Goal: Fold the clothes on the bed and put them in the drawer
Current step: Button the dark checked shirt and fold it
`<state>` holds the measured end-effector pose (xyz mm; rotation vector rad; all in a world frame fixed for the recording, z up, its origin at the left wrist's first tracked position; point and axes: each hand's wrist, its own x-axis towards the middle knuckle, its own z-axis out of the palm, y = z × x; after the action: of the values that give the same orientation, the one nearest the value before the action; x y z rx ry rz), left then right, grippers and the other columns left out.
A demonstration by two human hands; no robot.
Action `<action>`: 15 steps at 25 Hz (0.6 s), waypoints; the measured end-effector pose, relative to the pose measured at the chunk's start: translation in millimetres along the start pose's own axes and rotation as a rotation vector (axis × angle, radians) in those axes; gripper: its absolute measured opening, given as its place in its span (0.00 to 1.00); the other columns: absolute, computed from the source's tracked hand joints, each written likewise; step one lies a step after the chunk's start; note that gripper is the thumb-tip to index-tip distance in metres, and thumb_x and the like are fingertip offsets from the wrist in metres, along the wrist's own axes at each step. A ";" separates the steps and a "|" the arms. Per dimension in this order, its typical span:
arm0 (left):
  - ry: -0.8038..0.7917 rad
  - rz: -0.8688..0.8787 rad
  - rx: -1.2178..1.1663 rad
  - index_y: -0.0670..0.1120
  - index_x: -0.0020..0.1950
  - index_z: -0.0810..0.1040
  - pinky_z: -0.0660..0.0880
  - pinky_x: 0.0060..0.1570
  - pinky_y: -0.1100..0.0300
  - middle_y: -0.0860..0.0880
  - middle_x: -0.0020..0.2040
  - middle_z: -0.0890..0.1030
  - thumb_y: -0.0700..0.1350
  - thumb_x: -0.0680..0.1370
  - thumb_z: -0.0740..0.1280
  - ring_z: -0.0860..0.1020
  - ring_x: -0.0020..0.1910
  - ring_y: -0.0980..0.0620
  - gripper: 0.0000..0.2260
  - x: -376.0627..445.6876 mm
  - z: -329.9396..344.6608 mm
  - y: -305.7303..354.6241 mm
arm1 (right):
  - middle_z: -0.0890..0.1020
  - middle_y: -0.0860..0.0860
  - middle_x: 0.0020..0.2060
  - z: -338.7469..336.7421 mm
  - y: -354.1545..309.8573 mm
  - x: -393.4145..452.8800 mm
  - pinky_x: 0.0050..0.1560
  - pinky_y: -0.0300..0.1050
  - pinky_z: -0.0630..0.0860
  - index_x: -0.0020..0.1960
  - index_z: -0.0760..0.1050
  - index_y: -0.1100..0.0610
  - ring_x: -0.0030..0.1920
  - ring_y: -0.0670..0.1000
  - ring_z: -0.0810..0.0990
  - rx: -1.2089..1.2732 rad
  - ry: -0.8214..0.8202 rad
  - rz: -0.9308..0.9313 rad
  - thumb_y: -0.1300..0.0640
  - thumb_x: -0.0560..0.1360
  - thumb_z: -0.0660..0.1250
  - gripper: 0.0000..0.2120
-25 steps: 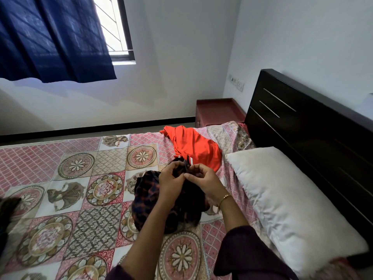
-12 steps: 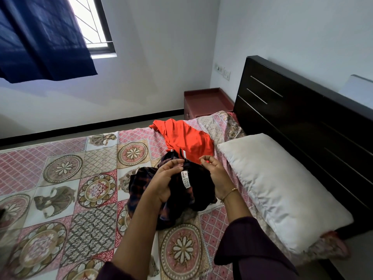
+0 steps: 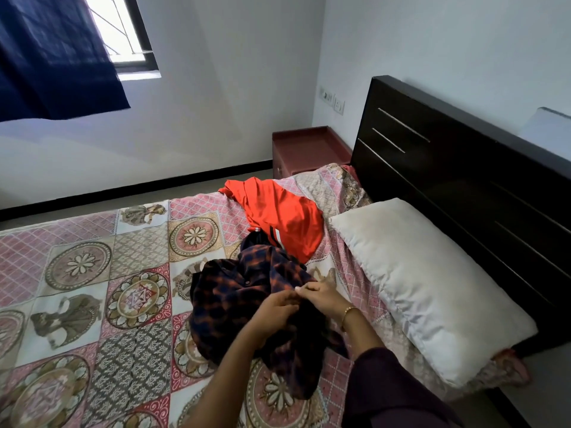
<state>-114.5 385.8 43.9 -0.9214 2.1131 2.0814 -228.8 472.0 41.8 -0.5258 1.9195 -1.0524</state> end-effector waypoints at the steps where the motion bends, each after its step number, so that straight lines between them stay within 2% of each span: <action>1: 0.104 0.033 0.048 0.46 0.52 0.76 0.78 0.40 0.58 0.48 0.44 0.79 0.31 0.78 0.59 0.78 0.42 0.50 0.13 5.9 0.8 -9.0 | 0.75 0.48 0.33 3.4 2.8 3.2 0.41 0.38 0.69 0.39 0.76 0.54 0.37 0.46 0.74 -0.065 0.027 -0.002 0.54 0.77 0.64 0.10; 3: 0.299 0.079 0.145 0.47 0.50 0.76 0.79 0.44 0.50 0.48 0.44 0.79 0.32 0.77 0.59 0.78 0.43 0.47 0.12 18.0 -1.2 -16.9 | 0.73 0.47 0.32 7.1 3.8 13.3 0.40 0.39 0.67 0.46 0.77 0.56 0.36 0.46 0.72 -0.157 0.106 -0.014 0.55 0.78 0.63 0.07; 5: 0.383 0.054 0.191 0.44 0.53 0.76 0.80 0.42 0.49 0.49 0.45 0.77 0.34 0.79 0.59 0.77 0.40 0.50 0.09 30.9 -7.8 -18.9 | 0.75 0.49 0.35 9.1 6.5 27.1 0.40 0.39 0.66 0.52 0.78 0.59 0.40 0.48 0.73 -0.228 0.154 -0.008 0.57 0.78 0.62 0.09; 8: 0.439 0.061 0.283 0.42 0.54 0.76 0.79 0.36 0.50 0.48 0.43 0.79 0.37 0.79 0.59 0.78 0.36 0.49 0.07 53.6 -25.1 -22.6 | 0.78 0.51 0.35 11.8 9.0 52.1 0.39 0.44 0.68 0.50 0.79 0.61 0.41 0.52 0.76 -0.364 0.158 -0.008 0.55 0.79 0.61 0.12; 10: 0.514 0.040 0.329 0.42 0.52 0.77 0.77 0.37 0.50 0.47 0.40 0.80 0.38 0.79 0.61 0.79 0.36 0.46 0.07 71.1 -39.9 -29.4 | 0.81 0.58 0.42 15.7 7.6 78.9 0.45 0.46 0.71 0.47 0.80 0.61 0.47 0.58 0.78 -0.453 0.238 -0.017 0.53 0.78 0.62 0.13; 13: 0.682 -0.055 0.465 0.42 0.54 0.78 0.71 0.41 0.55 0.46 0.46 0.81 0.42 0.78 0.64 0.78 0.47 0.44 0.08 91.5 -71.5 -42.7 | 0.78 0.60 0.52 25.2 2.5 122.2 0.56 0.47 0.68 0.51 0.80 0.60 0.55 0.60 0.75 -0.518 0.296 -0.085 0.55 0.77 0.63 0.11; 15: 0.795 -0.167 0.596 0.40 0.58 0.76 0.70 0.52 0.52 0.41 0.56 0.78 0.45 0.76 0.66 0.74 0.57 0.41 0.13 109.0 -102.1 -55.3 | 0.74 0.58 0.59 34.5 -5.9 156.6 0.63 0.46 0.64 0.60 0.77 0.58 0.60 0.58 0.71 -0.599 0.241 -0.179 0.55 0.76 0.65 0.15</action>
<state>-142.5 254.3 -41.6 -1.9026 2.5964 0.9378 -284.6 344.9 -38.7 -0.9510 2.4466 -0.6506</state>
